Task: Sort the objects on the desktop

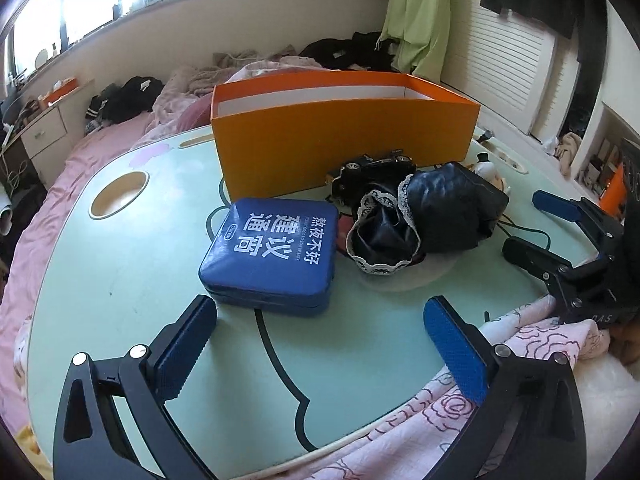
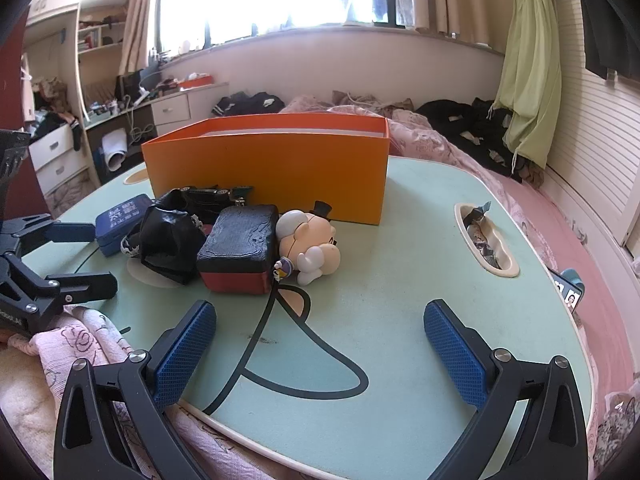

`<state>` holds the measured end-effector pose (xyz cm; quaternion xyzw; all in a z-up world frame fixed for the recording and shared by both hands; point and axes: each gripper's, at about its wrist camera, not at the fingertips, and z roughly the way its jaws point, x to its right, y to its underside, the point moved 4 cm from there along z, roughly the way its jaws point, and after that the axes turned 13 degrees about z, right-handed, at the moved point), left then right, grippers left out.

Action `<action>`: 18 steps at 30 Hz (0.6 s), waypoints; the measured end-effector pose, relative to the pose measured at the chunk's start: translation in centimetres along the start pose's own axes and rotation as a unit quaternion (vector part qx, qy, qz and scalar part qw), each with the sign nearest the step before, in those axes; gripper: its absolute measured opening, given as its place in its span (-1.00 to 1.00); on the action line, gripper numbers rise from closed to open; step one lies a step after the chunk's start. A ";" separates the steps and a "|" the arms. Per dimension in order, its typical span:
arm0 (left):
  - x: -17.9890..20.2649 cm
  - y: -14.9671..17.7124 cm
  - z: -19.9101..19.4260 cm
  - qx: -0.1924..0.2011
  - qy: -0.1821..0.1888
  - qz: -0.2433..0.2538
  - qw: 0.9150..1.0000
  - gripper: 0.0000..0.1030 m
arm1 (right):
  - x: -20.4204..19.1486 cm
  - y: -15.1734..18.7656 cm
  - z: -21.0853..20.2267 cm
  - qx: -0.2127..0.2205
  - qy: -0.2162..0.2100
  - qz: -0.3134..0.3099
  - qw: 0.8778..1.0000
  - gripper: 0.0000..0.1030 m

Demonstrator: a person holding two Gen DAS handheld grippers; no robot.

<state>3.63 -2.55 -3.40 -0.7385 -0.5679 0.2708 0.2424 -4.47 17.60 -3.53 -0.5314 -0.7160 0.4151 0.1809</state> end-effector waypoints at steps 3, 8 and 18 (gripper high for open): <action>0.0 0.1 0.0 0.002 0.000 0.000 1.000 0.99 | 0.0 0.0 0.0 0.000 0.000 0.000 1.000 1.00; 0.0 0.1 0.0 0.003 0.000 0.000 1.000 0.99 | 0.0 0.1 0.0 0.000 0.000 0.000 1.000 1.00; 0.0 0.2 -0.1 0.003 0.000 0.000 1.000 0.99 | 0.0 0.1 0.0 0.000 0.000 0.000 1.000 1.00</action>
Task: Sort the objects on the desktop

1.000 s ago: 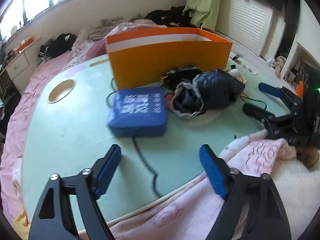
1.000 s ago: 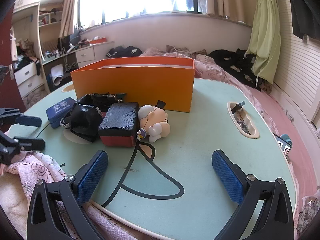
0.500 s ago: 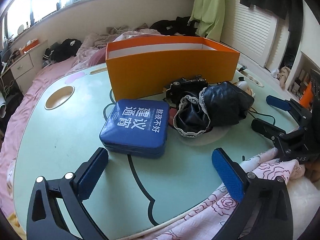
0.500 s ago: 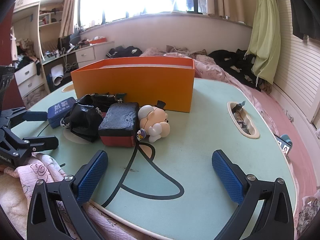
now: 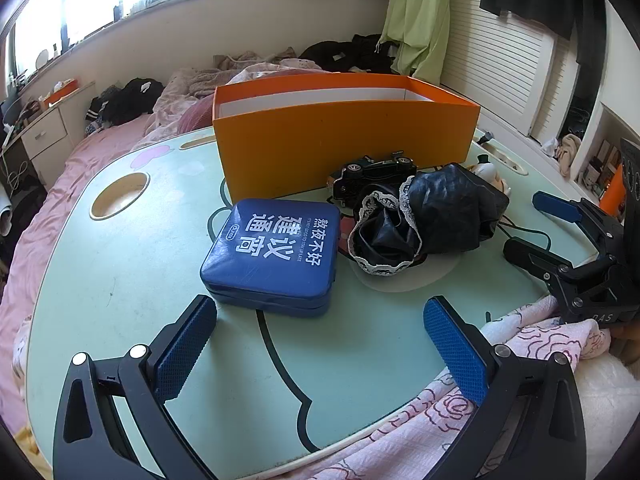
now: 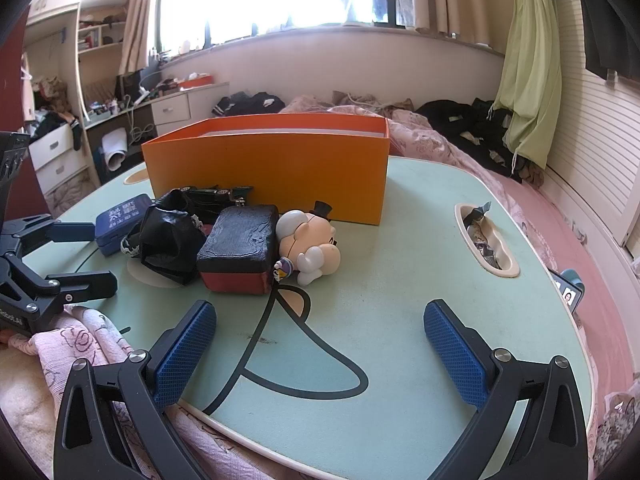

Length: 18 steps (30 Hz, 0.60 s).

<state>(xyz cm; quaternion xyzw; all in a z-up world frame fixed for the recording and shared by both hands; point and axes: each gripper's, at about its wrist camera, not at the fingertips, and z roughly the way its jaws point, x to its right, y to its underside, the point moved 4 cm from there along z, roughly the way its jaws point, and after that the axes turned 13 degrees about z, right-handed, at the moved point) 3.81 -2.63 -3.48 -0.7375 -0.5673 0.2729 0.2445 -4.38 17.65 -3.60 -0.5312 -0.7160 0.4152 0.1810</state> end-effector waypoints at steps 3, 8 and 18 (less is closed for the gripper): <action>0.0 0.0 0.0 0.000 0.000 0.000 1.000 1.00 | 0.0 -0.1 0.0 -0.001 0.001 0.000 1.000 1.00; 0.0 0.0 0.0 0.000 0.000 0.000 1.000 0.99 | 0.0 -0.3 -0.1 -0.003 0.005 0.000 1.000 1.00; 0.0 0.1 -0.1 0.001 0.000 -0.001 1.000 0.99 | 0.6 -0.7 -0.1 -0.026 0.015 0.006 1.000 1.00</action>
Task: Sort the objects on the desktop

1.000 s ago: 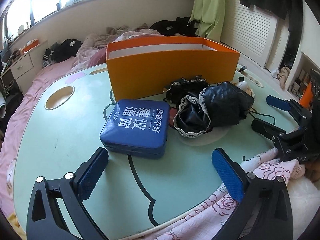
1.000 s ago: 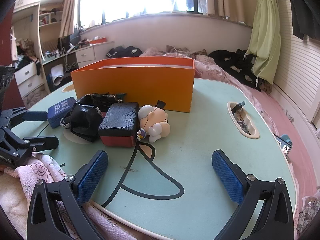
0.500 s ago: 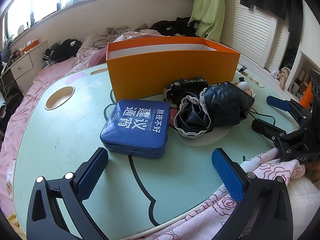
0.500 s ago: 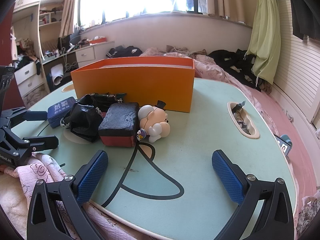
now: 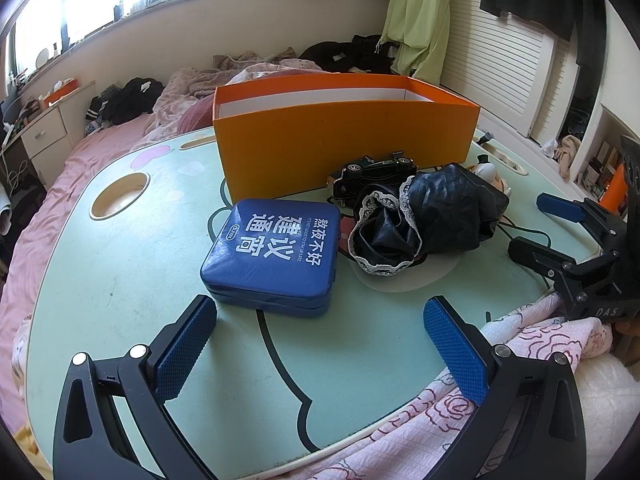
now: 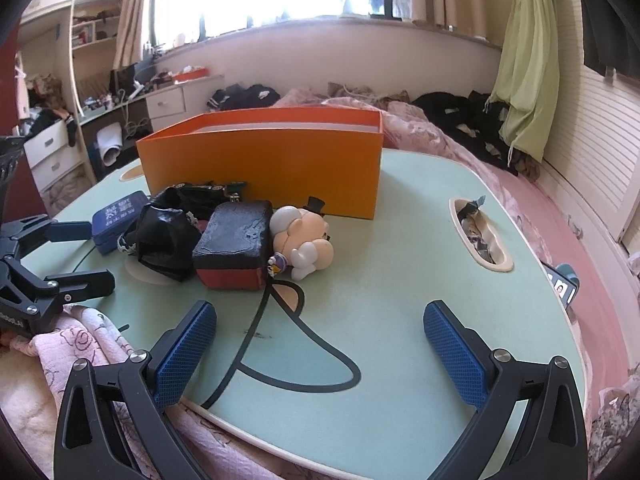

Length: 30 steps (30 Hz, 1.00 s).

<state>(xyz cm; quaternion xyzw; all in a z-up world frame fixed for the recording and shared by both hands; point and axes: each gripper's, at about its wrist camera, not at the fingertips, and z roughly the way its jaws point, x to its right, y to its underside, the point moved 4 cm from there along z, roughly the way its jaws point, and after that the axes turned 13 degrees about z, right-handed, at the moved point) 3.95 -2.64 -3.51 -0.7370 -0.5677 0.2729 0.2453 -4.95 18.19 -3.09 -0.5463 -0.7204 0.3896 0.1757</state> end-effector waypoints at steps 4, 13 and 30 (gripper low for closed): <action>0.0 0.0 0.0 0.000 0.000 0.000 1.000 0.99 | 1.0 -0.2 -0.1 -0.009 0.018 0.001 1.000 1.00; 0.0 0.1 0.0 0.000 -0.001 0.000 1.000 0.99 | 2.5 -1.6 -2.3 0.013 0.005 0.032 0.999 1.00; 0.1 0.1 0.0 0.000 -0.001 -0.001 1.000 0.99 | -5.6 -16.4 8.9 -0.109 0.089 -0.145 0.979 -0.11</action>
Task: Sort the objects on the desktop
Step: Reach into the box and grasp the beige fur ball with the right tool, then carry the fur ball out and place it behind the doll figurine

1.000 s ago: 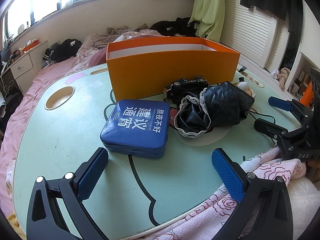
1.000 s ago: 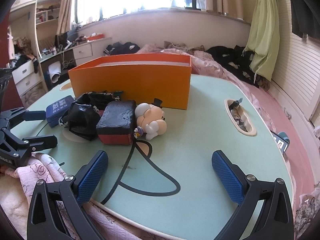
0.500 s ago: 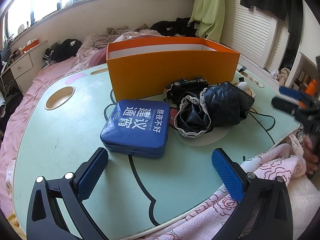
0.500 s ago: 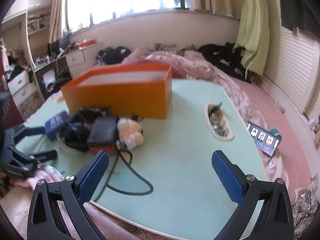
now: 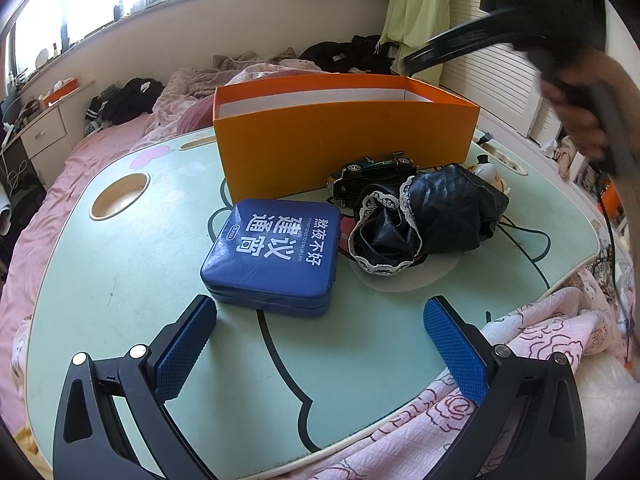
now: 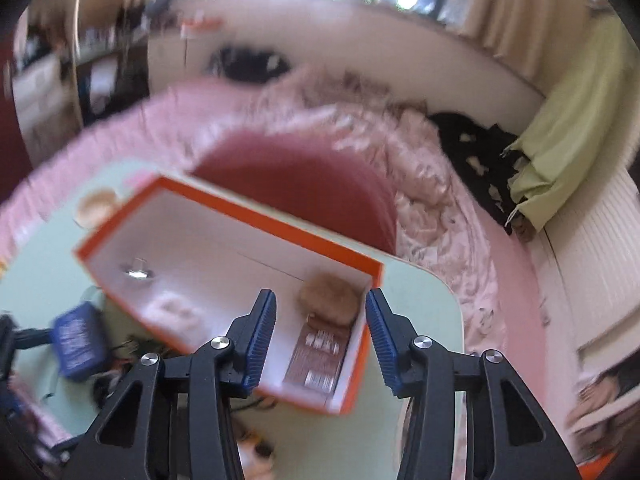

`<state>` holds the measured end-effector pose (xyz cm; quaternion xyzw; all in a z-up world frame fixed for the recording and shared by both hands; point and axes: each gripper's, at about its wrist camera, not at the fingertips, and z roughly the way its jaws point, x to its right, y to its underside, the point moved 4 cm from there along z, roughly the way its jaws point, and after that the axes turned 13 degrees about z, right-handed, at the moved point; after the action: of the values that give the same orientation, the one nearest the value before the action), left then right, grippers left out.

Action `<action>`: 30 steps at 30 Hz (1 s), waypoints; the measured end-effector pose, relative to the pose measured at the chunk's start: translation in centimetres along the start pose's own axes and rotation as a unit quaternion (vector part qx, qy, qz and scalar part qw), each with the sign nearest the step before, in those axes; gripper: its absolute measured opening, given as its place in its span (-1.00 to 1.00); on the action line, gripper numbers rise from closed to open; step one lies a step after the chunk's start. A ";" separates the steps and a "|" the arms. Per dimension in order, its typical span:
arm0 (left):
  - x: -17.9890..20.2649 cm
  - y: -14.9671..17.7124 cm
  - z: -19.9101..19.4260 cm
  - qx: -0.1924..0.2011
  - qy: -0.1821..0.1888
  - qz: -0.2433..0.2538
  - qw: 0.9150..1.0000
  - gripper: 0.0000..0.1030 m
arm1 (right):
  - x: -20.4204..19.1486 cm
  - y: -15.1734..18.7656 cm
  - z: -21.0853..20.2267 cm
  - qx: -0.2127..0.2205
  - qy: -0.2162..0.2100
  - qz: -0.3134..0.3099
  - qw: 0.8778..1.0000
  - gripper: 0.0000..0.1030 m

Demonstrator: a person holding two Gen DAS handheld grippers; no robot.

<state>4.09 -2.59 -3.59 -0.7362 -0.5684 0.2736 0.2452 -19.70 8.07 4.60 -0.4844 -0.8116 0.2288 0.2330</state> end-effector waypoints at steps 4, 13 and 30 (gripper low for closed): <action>0.0 0.1 0.0 0.001 0.000 0.000 1.000 1.00 | -1.2 -0.3 4.3 -0.062 0.053 -0.026 0.996 -0.11; 0.2 -0.1 0.1 0.000 0.000 0.000 1.000 1.00 | 0.2 1.1 8.5 -0.106 0.072 0.004 0.992 -0.43; 0.1 -0.2 0.2 0.001 0.000 -0.001 1.000 1.00 | 4.3 0.5 -1.2 0.020 -0.162 0.153 0.975 -0.76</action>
<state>3.86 -2.39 -3.66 -0.7355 -0.5688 0.2736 0.2462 -20.46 12.33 5.93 -0.5545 -0.7501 0.3535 0.0701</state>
